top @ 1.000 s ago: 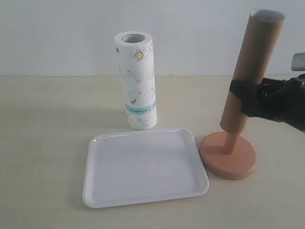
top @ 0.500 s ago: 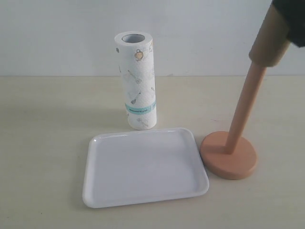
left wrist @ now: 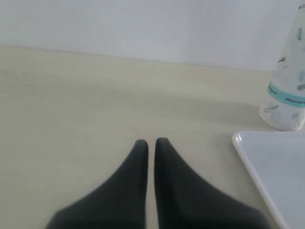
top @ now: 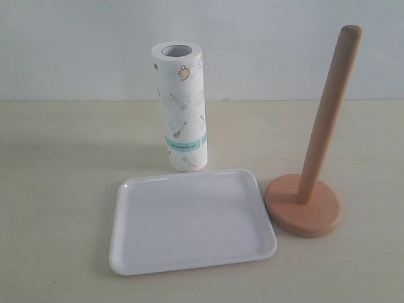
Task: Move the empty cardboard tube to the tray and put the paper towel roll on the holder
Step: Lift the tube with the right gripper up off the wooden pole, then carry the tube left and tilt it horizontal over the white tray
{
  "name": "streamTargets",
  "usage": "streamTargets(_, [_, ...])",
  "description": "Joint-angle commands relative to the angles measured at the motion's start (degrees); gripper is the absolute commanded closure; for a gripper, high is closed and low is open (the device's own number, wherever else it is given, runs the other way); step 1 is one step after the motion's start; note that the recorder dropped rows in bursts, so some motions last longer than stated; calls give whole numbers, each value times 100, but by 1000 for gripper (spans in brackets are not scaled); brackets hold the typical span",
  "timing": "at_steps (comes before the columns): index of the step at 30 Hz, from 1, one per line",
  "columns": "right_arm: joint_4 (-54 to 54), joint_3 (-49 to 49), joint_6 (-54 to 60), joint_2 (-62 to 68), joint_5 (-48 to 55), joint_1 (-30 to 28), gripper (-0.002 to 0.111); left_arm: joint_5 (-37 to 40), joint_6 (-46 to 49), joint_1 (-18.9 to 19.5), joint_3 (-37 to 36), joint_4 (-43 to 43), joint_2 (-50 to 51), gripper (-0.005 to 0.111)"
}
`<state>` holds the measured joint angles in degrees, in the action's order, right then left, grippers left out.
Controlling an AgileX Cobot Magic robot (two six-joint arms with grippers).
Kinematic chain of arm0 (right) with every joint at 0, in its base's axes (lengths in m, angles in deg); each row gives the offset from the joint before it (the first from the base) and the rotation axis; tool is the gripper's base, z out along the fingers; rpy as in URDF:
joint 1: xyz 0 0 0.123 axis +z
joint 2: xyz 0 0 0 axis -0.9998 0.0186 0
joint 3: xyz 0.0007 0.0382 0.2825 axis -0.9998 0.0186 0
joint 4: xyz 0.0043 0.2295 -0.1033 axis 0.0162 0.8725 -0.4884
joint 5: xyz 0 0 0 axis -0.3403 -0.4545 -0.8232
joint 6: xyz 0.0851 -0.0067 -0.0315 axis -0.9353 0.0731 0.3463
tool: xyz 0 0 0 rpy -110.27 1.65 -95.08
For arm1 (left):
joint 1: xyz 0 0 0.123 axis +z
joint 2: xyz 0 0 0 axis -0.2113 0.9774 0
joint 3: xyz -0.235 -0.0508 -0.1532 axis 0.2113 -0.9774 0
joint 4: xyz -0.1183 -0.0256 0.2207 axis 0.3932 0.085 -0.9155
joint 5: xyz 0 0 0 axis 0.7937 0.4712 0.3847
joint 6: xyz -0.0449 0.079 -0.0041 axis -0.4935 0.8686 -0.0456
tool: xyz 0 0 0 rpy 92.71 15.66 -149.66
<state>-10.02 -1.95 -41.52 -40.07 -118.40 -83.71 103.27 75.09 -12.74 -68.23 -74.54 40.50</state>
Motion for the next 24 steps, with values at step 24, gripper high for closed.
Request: streamTargets(24, [-1931,-1147,-2642,1909,-592,2648,108,-2,12,29,-20,26,-21,102])
